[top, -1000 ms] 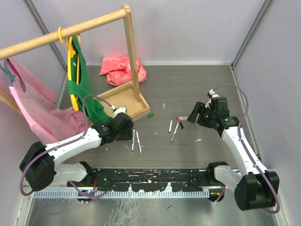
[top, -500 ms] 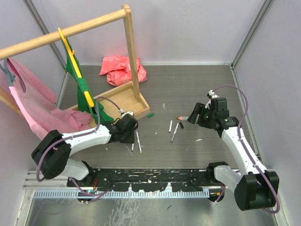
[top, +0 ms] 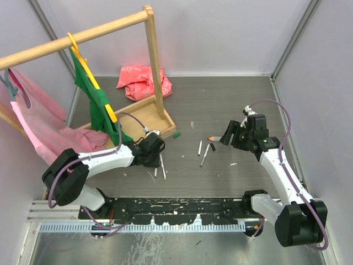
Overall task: Insert the pens into the pen caps
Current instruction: Pick up the pen from the center of the board.
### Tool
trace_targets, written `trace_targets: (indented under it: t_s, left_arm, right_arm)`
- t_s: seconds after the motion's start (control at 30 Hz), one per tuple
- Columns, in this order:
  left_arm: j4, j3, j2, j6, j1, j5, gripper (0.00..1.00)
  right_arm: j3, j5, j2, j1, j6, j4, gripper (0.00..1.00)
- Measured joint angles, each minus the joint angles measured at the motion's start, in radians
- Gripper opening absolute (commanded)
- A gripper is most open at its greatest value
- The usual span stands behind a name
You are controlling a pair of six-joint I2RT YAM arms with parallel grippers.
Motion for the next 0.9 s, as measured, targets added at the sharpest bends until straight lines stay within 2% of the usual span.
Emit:
trace_targets:
  t_s: [0.33,0.77,0.9]
  left_arm:
    - [0.001,0.020,0.040,0.011,-0.001,0.003,0.17]
    - [-0.002,0.035,0.063,0.021,-0.013,-0.011,0.26]
    - [-0.002,0.036,0.064,0.029,-0.016,-0.019,0.19]
  right_arm:
    - [0.000,-0.003,0.000,0.000,0.000,0.000,0.71]
    - [0.000,-0.004,0.000,0.000,-0.001,-0.001,0.71]
    - [0.000,-0.004,0.000,0.000,-0.002,-0.001,0.71]
